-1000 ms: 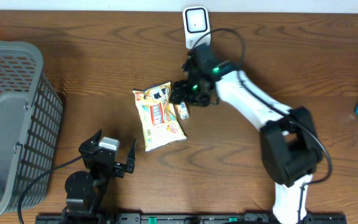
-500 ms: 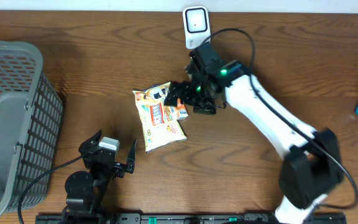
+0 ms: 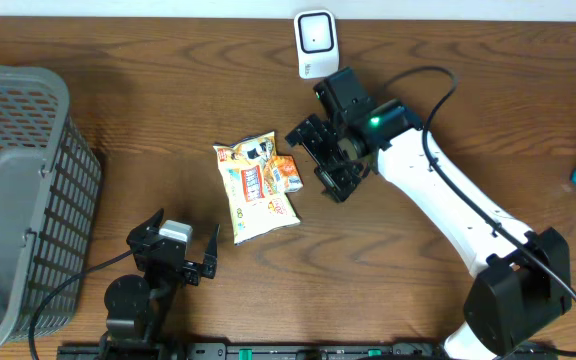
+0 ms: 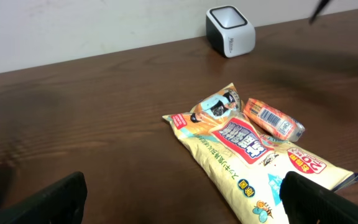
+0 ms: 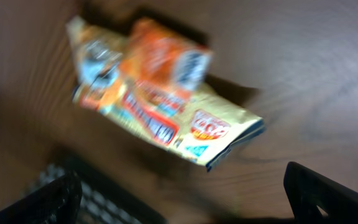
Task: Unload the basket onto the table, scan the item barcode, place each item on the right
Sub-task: 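Grasp the orange box beside the yellow pack with the right gripper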
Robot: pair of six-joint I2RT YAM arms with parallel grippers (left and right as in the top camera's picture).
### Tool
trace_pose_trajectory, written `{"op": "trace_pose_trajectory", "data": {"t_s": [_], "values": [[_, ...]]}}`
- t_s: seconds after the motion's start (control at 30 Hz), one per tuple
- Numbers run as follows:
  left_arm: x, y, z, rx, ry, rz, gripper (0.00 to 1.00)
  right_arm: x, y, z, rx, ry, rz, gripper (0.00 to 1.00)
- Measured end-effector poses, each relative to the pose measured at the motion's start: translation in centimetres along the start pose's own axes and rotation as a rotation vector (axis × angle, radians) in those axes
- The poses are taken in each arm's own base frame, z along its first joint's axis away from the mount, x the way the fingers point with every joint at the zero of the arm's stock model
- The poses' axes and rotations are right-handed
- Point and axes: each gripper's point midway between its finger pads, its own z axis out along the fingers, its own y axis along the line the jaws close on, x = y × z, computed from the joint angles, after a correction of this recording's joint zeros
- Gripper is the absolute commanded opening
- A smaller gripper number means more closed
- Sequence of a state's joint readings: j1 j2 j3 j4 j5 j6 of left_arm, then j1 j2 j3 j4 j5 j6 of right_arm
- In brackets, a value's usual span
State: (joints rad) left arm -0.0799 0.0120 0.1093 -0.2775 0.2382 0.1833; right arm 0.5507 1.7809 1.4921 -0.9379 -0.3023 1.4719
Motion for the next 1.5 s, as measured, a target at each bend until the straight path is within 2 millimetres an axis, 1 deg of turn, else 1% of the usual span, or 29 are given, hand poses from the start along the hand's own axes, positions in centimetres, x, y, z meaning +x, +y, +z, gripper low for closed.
{"op": "trace_pose_trajectory", "data": {"t_s": [0.03, 0.1, 0.17, 0.2, 0.3, 0.4, 0.53, 0.63, 0.93, 1.13, 1.5], "values": [[0.0, 0.0, 0.0, 0.0, 0.0, 0.0, 0.98, -0.3, -1.1, 0.7, 0.03, -0.01, 0.084, 0.99], [0.0, 0.0, 0.0, 0.0, 0.0, 0.0, 0.98, -0.5, -2.2, 1.4, 0.061, -0.022, 0.161, 0.99], [0.0, 0.0, 0.0, 0.0, 0.0, 0.0, 0.98, -0.9, -3.6, 2.6, 0.088, -0.035, 0.24, 0.91], [0.0, 0.0, 0.0, 0.0, 0.0, 0.0, 0.98, -1.1, -3.9, 3.2, 0.084, -0.041, 0.269, 0.86], [0.0, 0.0, 0.0, 0.0, 0.0, 0.0, 0.98, -1.9, -3.6, 5.2, 0.02, -0.048, 0.305, 0.8], [0.0, 0.0, 0.0, 0.0, 0.0, 0.0, 0.98, -2.6, -2.7, 6.7, -0.065, -0.049, 0.311, 0.73], [0.0, 0.0, 0.0, 0.0, 0.0, 0.0, 0.98, -2.8, -2.5, 7.9, -0.128, -0.043, 0.31, 0.64], [0.0, 0.0, 0.0, 0.0, 0.0, 0.0, 0.98, -2.8, -2.5, 8.7, -0.163, -0.04, 0.301, 0.62], [0.0, 0.0, 0.0, 0.0, 0.0, 0.0, 0.98, -2.3, -2.2, 9.2, -0.195, -0.042, 0.275, 0.6], [0.0, 0.0, 0.0, 0.0, 0.0, 0.0, 0.98, -1.8, -2.0, 9.4, -0.201, -0.052, 0.256, 0.57], [0.0, 0.0, 0.0, 0.0, 0.0, 0.0, 0.98, -2.3, -1.7, 9.3, -0.217, -0.111, 0.248, 0.56]]}}
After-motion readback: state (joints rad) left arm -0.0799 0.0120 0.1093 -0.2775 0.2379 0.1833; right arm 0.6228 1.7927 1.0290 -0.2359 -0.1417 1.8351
